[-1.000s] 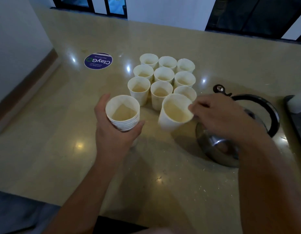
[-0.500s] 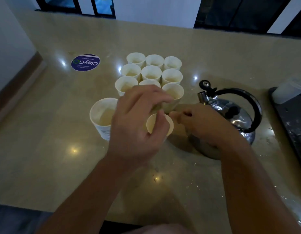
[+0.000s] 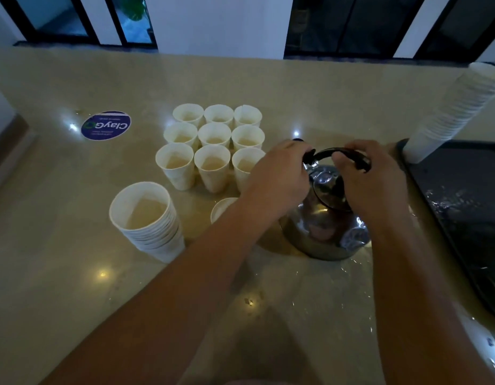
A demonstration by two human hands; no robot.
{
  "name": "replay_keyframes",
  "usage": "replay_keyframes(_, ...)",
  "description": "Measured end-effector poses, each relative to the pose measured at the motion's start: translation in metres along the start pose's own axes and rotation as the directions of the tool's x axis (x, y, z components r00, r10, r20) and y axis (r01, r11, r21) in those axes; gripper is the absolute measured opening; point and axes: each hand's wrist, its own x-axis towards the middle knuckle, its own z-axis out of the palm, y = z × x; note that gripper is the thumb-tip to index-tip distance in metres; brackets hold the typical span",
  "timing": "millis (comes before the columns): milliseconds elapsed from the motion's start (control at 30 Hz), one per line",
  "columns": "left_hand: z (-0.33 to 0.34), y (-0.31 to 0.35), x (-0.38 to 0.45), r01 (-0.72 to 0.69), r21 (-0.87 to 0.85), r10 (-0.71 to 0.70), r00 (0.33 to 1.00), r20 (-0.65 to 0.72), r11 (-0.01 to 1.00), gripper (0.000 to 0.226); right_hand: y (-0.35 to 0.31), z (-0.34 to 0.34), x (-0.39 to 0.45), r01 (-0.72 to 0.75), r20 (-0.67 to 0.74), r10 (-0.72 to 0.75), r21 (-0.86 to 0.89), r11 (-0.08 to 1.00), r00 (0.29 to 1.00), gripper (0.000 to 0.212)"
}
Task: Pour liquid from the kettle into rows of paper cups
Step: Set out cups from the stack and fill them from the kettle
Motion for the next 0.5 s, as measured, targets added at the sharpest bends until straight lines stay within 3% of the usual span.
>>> replay_keyframes(167,0.009,-0.002,0.012,0.000,0.025,-0.001,0.998,0.060,1.000,0.040,0.004,0.001,-0.001,-0.001,-0.058,0.009,0.145,0.989,0.998,0.011)
replay_keyframes(300,0.010,-0.002,0.016,0.026,0.022,-0.029,0.994,0.102,0.999,0.039,0.005,0.000,-0.003,0.010,-0.017,-0.006,0.236,0.972,1.000,0.002)
replay_keyframes(500,-0.008,-0.006,0.015,0.066,0.000,-0.066,0.997,0.028,0.998,0.033,-0.004,-0.009,-0.002,0.038,0.070,-0.057,0.238,0.970,0.996,0.004)
